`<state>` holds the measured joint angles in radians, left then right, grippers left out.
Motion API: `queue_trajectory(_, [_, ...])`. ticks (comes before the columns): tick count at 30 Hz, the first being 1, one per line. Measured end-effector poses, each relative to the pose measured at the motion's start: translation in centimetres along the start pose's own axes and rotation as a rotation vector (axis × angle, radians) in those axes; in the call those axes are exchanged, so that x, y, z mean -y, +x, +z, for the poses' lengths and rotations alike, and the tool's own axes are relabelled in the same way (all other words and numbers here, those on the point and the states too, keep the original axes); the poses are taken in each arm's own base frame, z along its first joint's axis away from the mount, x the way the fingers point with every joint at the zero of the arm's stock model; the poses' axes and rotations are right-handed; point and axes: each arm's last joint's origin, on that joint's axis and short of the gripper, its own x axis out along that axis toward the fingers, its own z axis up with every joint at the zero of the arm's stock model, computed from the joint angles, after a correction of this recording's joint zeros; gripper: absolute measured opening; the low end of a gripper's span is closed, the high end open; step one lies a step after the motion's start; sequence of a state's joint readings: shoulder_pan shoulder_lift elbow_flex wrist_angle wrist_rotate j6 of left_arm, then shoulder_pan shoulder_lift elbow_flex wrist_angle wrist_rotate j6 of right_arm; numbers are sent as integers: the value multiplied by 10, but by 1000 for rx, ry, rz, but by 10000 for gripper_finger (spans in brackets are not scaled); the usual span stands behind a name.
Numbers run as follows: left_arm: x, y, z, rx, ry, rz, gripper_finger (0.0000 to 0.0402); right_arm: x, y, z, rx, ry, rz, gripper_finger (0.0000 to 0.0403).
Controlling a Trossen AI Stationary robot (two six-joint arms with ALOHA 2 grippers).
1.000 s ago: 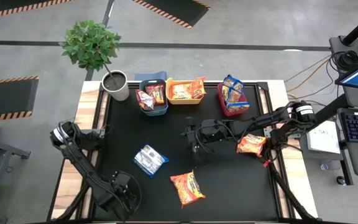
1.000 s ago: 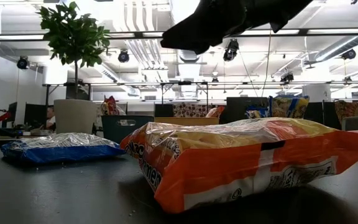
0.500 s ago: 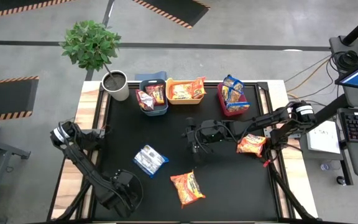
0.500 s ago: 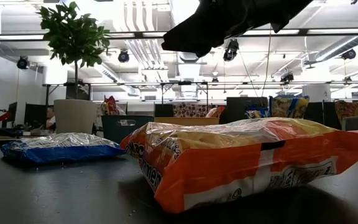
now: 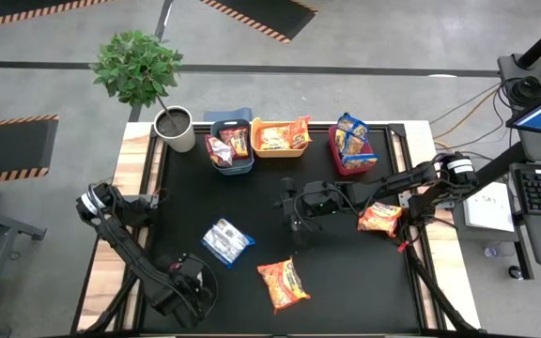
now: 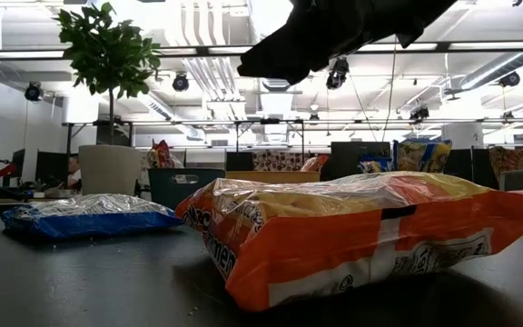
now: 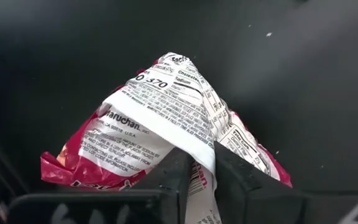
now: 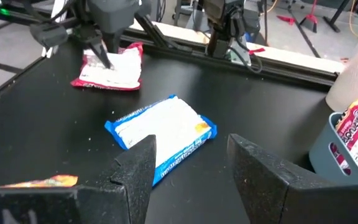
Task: Sort Maruchan noodles
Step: Put the red noodle pack into the blue bin
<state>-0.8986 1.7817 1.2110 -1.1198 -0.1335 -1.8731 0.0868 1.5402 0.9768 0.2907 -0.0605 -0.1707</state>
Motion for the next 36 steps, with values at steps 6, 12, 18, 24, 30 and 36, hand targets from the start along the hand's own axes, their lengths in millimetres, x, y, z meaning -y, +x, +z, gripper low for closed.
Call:
queue_trajectory(6, [4,-4,1,86,93,-51,20,0,0,-1,-10,-6,2,187])
queue_trajectory(12, [9,-26,11,371,228,-162,3,0,0,-1,-10,-9,2,187])
queue_trajectory(18, [2,-44,19,634,310,-207,2,0,0,-1,-10,-12,1,187])
queue_trajectory(24, [-8,-64,21,882,421,-224,1,0,0,0,4,-7,-1,187])
queue_trajectory(30, [-16,-79,28,1054,518,-175,1,0,2,0,23,3,-4,187])
queue_trajectory(36, [-20,-86,34,1163,582,-101,1,0,7,-6,5,30,-1,187])
